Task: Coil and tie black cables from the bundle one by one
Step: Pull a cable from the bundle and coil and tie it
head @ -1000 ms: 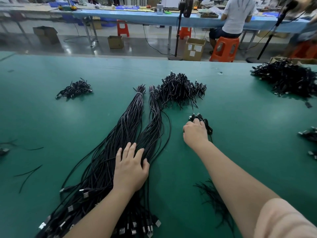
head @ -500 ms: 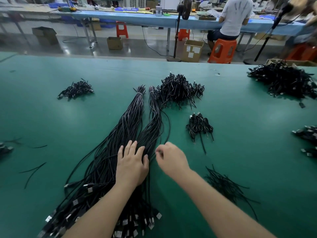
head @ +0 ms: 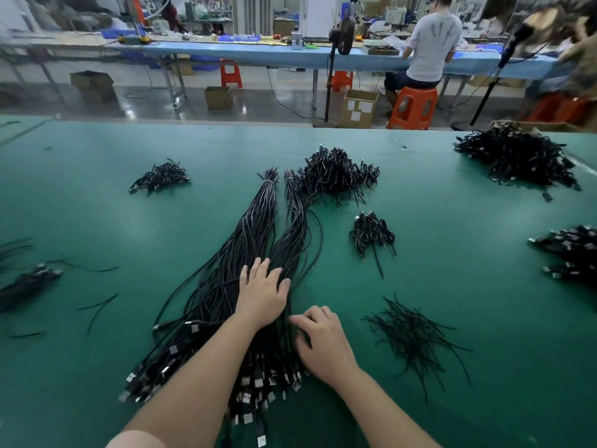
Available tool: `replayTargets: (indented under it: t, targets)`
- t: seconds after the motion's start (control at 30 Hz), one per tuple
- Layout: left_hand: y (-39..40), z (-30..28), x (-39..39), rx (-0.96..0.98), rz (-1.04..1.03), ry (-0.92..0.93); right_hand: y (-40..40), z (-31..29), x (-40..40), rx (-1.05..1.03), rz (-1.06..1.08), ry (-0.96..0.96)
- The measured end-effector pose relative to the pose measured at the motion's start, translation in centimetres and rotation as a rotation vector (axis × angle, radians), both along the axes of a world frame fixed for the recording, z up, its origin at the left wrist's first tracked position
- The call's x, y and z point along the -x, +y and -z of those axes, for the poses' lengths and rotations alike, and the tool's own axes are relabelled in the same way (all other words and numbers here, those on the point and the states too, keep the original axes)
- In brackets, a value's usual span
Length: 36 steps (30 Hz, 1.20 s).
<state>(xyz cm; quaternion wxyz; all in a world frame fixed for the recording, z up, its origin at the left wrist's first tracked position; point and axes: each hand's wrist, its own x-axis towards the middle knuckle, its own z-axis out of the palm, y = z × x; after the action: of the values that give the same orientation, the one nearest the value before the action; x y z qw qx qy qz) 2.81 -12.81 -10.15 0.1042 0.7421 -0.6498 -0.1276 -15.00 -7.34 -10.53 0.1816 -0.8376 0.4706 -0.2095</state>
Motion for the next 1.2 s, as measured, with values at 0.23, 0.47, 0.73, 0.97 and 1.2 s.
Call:
replayTargets:
  t: [0.23,0.47,0.73,0.97,1.2]
  targets:
    - [4.5,0.8,0.8,-0.076,0.100,-0.232,0.1,0.3,-0.2,-0.033,0.051,0.012]
    - [5.0,0.7,1.1,-0.129,0.110,-0.257,0.3,-0.6,0.0,-0.058,0.038,0.064]
    - [5.0,0.7,0.9,-0.130,0.113,-0.217,-1.1,-4.2,0.3,-0.344,0.088,0.281]
    - [4.9,1.0,1.1,-0.127,0.083,-0.215,-2.2,-7.7,2.4,-0.710,0.166,-0.322]
    - [4.9,1.1,1.2,-0.135,0.084,-0.225,-1.4,-9.6,2.4,-0.641,-0.088,-0.474]
